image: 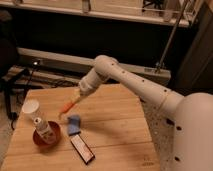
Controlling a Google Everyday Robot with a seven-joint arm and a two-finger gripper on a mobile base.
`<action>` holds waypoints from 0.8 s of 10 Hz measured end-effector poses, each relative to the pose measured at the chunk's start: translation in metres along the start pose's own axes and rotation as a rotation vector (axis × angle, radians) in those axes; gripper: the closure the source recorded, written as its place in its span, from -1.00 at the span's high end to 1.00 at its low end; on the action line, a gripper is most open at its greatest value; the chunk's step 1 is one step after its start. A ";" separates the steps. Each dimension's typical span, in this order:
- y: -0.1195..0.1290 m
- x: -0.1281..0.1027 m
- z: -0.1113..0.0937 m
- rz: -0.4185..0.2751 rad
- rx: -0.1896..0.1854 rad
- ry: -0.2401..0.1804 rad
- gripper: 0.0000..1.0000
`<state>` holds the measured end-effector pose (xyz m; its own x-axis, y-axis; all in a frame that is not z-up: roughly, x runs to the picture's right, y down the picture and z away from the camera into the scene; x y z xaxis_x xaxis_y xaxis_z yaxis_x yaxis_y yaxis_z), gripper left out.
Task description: Place the pepper on the white sponge
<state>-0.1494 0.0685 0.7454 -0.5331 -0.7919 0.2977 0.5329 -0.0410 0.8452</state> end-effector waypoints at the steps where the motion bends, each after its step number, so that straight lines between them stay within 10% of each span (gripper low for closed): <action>1: 0.005 -0.009 0.007 0.010 0.011 -0.011 -1.00; 8: 0.026 -0.032 0.058 0.033 0.142 -0.077 -1.00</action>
<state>-0.1571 0.1280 0.7835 -0.5688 -0.7422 0.3545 0.4554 0.0747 0.8871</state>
